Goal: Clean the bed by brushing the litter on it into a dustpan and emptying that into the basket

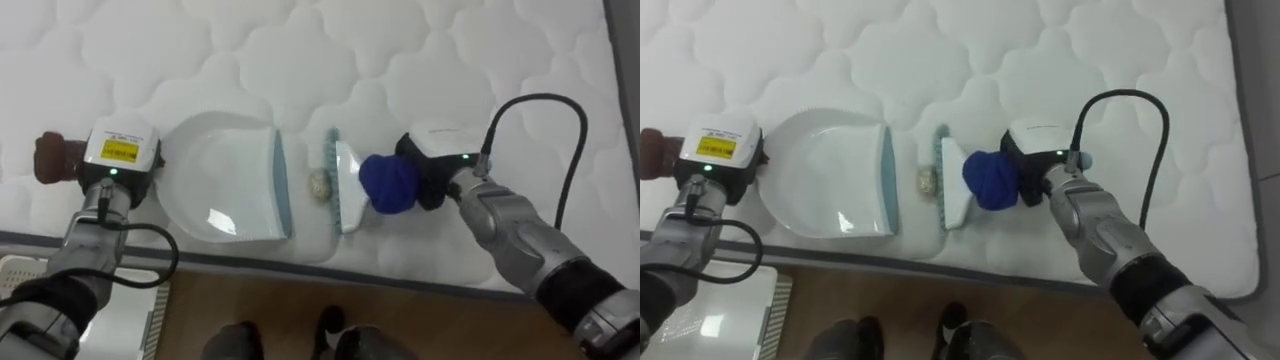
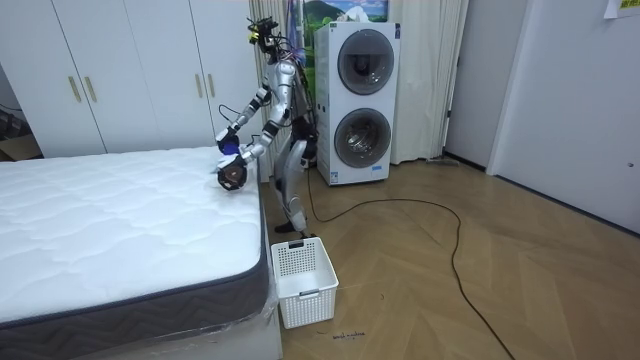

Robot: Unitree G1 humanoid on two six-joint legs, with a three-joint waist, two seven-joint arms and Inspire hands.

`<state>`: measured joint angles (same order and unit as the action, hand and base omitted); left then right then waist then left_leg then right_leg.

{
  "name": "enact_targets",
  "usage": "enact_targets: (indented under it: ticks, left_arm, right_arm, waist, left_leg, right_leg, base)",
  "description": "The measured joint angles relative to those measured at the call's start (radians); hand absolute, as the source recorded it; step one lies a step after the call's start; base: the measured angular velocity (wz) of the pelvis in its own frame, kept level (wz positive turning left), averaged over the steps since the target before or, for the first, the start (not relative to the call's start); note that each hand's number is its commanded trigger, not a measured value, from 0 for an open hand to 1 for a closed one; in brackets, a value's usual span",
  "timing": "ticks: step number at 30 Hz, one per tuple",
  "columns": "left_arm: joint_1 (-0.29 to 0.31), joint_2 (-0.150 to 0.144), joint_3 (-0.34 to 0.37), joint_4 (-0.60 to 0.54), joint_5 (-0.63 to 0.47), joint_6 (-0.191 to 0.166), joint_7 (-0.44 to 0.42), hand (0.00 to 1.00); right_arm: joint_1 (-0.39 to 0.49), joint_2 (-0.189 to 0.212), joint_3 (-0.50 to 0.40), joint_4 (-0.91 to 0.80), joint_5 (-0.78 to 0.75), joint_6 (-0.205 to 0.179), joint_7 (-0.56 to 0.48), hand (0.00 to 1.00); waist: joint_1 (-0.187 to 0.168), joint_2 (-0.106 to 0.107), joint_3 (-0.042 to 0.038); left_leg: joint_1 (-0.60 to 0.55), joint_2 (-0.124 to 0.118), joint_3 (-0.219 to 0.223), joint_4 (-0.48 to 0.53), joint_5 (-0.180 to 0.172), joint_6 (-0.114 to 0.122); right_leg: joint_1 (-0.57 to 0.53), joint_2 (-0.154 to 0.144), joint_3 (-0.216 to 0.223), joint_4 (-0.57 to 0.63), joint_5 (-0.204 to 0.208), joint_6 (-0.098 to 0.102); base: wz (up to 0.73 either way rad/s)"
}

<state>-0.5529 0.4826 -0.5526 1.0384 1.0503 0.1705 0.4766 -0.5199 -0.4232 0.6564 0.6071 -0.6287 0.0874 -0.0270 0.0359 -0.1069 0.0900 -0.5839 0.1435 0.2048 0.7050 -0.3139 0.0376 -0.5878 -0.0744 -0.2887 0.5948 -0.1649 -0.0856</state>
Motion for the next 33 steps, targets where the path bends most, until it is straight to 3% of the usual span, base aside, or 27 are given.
enact_targets:
  ticks: [9,13,17,25,33]
  left_arm:
    - [0.001,-0.003,0.016,-0.002,0.003,-0.007,-0.002,1.0]
    - [0.013,-0.01,0.014,0.004,0.002,-0.005,-0.001,1.0]
    - [0.017,-0.01,0.015,0.011,0.003,-0.005,0.001,1.0]
    - [0.017,-0.014,0.013,0.026,0.004,-0.015,0.021,1.0]
    - [0.02,-0.013,0.014,0.042,0.012,-0.028,0.034,1.0]
  right_arm:
    - [0.001,0.037,-0.011,-0.002,0.1,-0.015,0.065,1.0]
    - [0.016,0.046,-0.01,-0.003,0.139,-0.043,0.077,1.0]
    - [0.02,0.083,-0.011,-0.003,0.174,-0.053,0.106,1.0]
    - [0.023,0.098,-0.012,-0.001,0.361,-0.114,0.112,1.0]
    - [0.037,0.098,-0.049,0.001,0.398,-0.156,0.1,1.0]
  waist:
    - [-0.005,-0.001,-0.0007]
    - [-0.005,-0.001,-0.0016]
    - [-0.009,-0.001,-0.0025]
    - [-0.02,0.0,-0.0033]
    - [-0.043,0.001,-0.0045]
  left_leg:
    - [-0.001,-0.016,0.003,0.008,0.001,0.003]
    - [0.0,-0.017,0.003,0.008,0.004,0.007]
    - [0.001,-0.02,0.003,0.008,0.005,0.009]
    - [0.002,-0.024,0.001,0.007,0.007,0.012]
    - [0.011,-0.039,0.002,0.005,0.011,0.019]
  right_leg:
    - [-0.011,-0.012,0.009,0.016,-0.005,-0.002]
    - [-0.01,-0.018,0.01,0.021,-0.006,0.001]
    - [-0.01,-0.023,0.01,0.029,-0.007,0.004]
    - [-0.009,-0.031,0.004,0.03,-0.01,0.005]
    - [-0.005,-0.049,0.006,0.046,-0.019,0.014]
  base:
    - [-0.01]
    - [0.01]
    - [0.01]
    - [0.03]
    - [0.04]
